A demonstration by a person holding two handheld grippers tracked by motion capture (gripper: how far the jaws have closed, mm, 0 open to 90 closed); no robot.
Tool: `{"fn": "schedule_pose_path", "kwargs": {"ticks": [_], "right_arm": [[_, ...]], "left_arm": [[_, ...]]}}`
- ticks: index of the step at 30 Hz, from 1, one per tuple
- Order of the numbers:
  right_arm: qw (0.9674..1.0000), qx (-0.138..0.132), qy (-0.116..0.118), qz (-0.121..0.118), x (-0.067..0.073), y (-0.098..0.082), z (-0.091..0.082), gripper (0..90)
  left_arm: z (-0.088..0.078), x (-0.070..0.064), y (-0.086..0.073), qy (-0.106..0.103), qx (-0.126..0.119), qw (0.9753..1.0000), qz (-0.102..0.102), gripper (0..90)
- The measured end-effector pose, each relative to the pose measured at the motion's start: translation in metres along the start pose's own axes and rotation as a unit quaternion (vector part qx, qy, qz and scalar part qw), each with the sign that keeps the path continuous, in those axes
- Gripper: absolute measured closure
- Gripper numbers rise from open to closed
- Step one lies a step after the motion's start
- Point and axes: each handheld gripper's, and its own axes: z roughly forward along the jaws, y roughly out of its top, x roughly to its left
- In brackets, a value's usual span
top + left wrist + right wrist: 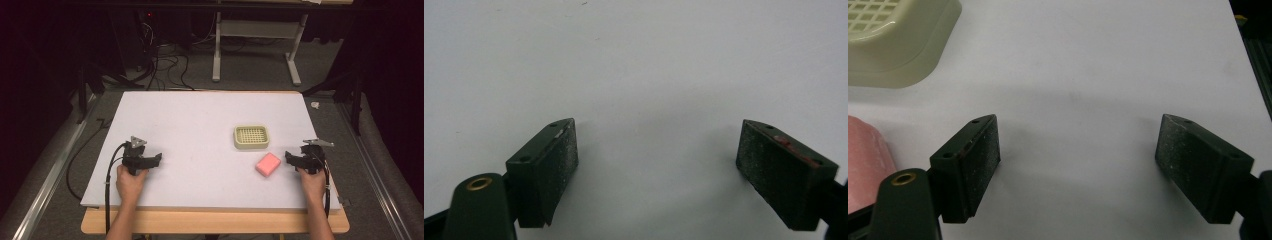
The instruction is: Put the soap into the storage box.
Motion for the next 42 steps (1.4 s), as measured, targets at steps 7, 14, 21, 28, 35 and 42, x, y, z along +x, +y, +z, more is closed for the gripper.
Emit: {"fn": "schedule_pose_path", "kwargs": {"ticks": [7,14,21,28,35,42], "right_arm": [[0.9997,-0.005,0.022,0.012,-0.004,-0.003,-0.008,17.0],[0.9985,-0.025,0.049,0.008,-0.005,-0.010,-0.023,16.5],[0.9965,-0.044,0.071,-0.006,0.000,-0.016,-0.037,16.5],[0.9934,-0.063,0.093,-0.022,0.009,-0.022,-0.047,16.1],[0.9893,-0.074,0.117,-0.045,0.020,-0.025,-0.056,14.6],[0.9856,-0.076,0.134,-0.069,0.031,-0.028,-0.058,14.1]], "left_arm": [[0.000,0.000,0.000,0.000,-0.002,1.0000,-0.001,17.4],[0.000,0.000,0.000,0.000,-0.001,1.0000,-0.002,17.4],[0.000,0.000,0.000,0.000,-0.001,1.0000,-0.002,17.3],[0.000,0.000,0.000,0.000,-0.001,1.0000,-0.001,17.3],[0.000,0.000,0.000,0.000,-0.001,1.0000,-0.002,17.4],[0.000,0.000,0.000,-0.001,-0.002,1.0000,-0.002,17.4]]}}
